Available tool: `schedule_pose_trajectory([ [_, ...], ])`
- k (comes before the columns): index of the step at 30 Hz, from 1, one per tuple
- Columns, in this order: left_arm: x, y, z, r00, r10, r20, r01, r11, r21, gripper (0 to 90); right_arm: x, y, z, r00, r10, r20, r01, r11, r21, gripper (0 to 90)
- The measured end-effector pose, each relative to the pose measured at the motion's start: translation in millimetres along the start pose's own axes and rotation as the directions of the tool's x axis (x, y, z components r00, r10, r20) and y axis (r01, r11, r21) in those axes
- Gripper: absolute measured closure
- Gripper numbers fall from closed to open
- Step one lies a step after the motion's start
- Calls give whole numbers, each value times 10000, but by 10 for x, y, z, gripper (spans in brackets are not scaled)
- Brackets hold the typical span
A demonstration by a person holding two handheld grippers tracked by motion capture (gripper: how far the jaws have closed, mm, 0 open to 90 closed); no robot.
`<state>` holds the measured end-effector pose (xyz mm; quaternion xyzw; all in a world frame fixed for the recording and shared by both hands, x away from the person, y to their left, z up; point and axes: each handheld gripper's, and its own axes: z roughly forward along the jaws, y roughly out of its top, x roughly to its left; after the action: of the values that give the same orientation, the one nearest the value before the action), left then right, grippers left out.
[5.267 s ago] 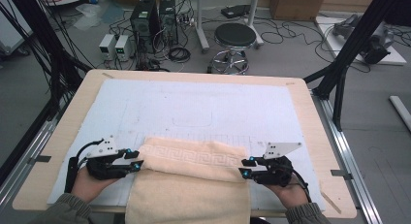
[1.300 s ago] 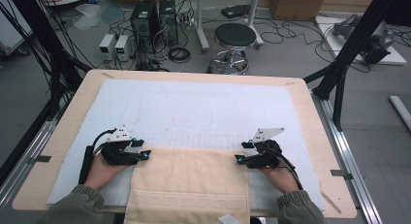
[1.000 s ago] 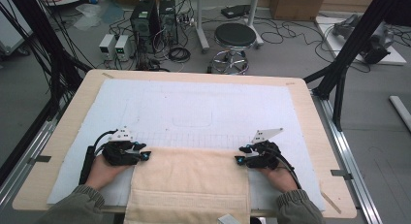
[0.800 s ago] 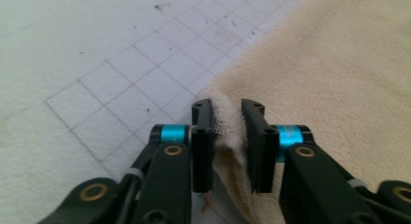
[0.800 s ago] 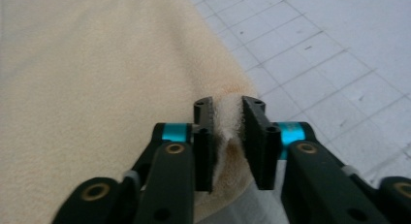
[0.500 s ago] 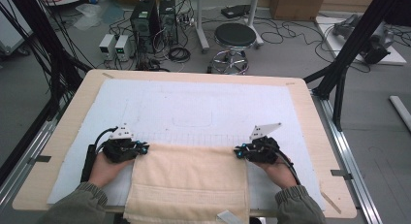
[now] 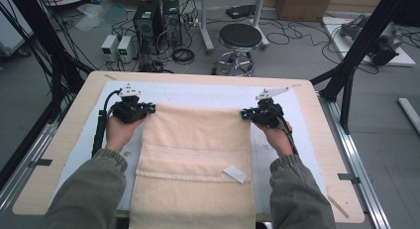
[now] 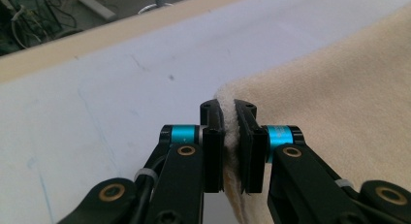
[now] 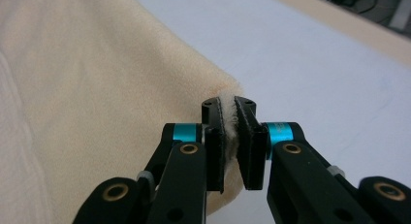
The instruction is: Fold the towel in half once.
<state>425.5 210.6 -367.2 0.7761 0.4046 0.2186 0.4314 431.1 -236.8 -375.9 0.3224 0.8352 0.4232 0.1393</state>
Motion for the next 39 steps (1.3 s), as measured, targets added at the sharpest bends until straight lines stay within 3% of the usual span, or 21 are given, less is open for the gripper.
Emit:
schedule_pose_trajectory([
  [3,43,229,-4,9999,114,-81,-116,9997,-233,823,-94,179,-39,9995,83,312,-78,9998,-174,834],
  [5,55,298,-7,9997,257,-34,-258,9990,-371,817,-144,242,-63,9991,187,382,-172,9992,-368,825],
  [7,77,280,17,9996,266,-27,-267,9994,-209,769,-181,239,-58,9988,214,451,-196,9990,-403,721],
  [9,105,223,36,9997,115,-218,-113,9999,94,612,-219,194,-40,9980,596,196,-587,9972,-461,606],
  [10,119,184,33,10000,-10,-99,11,10000,86,567,-216,166,-39,9977,676,-2,-676,9971,-350,584],
  [14,114,20,-35,9995,-150,280,154,9998,-143,538,-127,58,-71,9994,339,-44,-340,9992,-224,515],
  [20,34,-229,-221,9952,75,971,-56,9998,-200,506,81,-79,-207,9985,112,-529,-113,9999,-2,387],
  [27,-142,-534,-409,9877,453,1500,-394,9983,-418,472,325,-334,-434,9982,-178,-579,155,9991,-401,321],
  [29,-204,-604,-439,9833,502,1749,-436,9982,-415,460,371,-365,-454,9970,-162,-753,149,9997,-176,215],
  [31,-266,-668,-463,9792,664,1920,-582,9971,-481,442,434,-366,-480,9953,-309,-920,298,9995,-129,209],
  [34,-322,-738,-504,9758,763,2051,-682,9966,-463,429,538,-392,-533,9940,-814,-727,780,9958,-474,229],
  [39,-370,-841,-559,9723,824,2187,-738,9961,-475,410,593,-553,-528,9944,-776,-713,752,9965,-360,228],
])
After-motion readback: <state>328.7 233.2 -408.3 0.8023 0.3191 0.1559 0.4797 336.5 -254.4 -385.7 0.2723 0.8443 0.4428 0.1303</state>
